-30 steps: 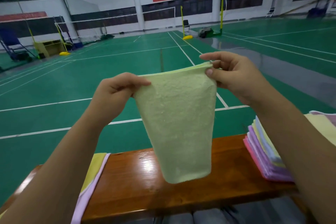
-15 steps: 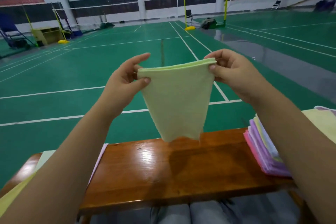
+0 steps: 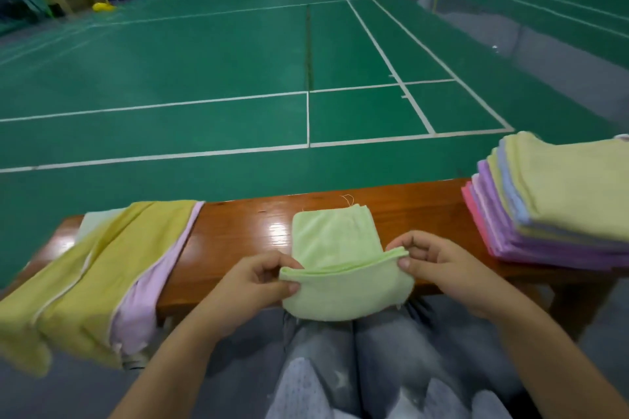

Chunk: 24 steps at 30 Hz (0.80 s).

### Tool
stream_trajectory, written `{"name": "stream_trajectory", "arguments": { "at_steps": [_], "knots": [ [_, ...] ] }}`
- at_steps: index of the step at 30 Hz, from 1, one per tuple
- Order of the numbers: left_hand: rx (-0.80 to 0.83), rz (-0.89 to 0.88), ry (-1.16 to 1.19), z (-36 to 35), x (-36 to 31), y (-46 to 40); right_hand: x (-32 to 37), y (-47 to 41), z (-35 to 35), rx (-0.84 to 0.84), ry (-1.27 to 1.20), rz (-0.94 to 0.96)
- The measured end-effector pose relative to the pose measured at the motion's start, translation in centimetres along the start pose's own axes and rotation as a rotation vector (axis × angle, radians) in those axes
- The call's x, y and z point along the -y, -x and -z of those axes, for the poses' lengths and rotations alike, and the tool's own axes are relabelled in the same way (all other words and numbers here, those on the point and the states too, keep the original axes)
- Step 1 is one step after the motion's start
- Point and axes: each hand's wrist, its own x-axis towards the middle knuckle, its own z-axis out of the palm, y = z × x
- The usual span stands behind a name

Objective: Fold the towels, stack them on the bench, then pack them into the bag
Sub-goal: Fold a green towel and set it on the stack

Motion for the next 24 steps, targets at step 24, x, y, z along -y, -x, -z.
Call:
{"name": "stream_trajectory", "arguments": {
  "at_steps": [24],
  "knots": [
    [-0.417, 0.228, -0.444, 1.8, 6.2, -17.9, -5.5, -18.9, 0.7, -0.329, 0.327, -0.217]
  ]
}}
